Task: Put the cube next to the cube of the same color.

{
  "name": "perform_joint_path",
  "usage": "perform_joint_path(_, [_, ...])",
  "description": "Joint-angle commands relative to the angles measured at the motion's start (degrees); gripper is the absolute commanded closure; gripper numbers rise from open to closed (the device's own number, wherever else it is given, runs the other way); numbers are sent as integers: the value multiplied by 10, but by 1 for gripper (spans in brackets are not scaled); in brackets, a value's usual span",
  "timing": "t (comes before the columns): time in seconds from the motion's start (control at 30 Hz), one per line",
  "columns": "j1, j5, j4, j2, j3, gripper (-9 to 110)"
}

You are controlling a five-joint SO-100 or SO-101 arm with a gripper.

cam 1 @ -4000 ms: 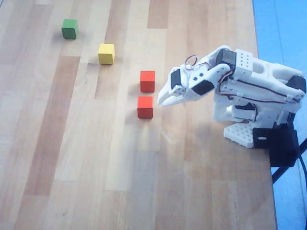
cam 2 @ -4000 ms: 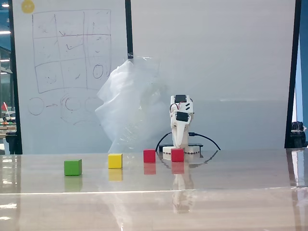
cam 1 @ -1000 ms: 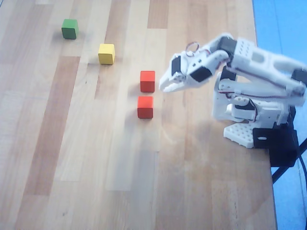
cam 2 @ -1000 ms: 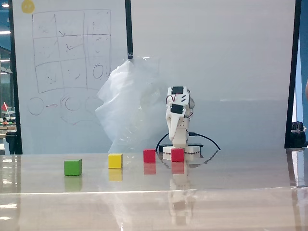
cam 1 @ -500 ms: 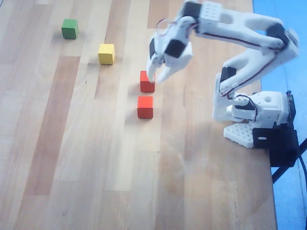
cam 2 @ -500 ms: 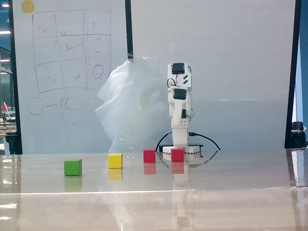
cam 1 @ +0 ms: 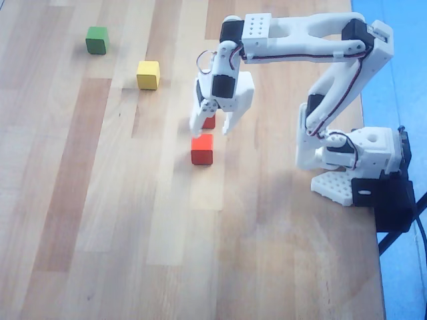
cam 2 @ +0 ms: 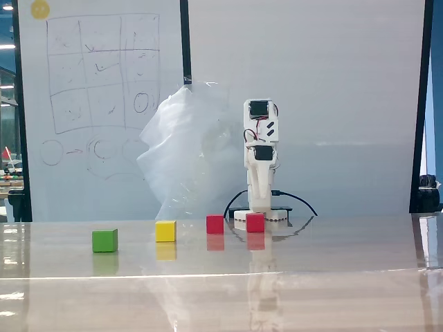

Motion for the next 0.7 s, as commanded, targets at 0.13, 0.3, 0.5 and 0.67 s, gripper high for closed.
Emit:
perform_joint_path(0.13, [14,-14,-54,-32,-49,68])
perform_joint_path(0.3, [47,-13,-112,-107,-49,68])
perform_joint_path(0.5, [70,-11,-117,-146,-50,68])
perform_joint_path(0.67, [67,-9,-117,-156,-45,68])
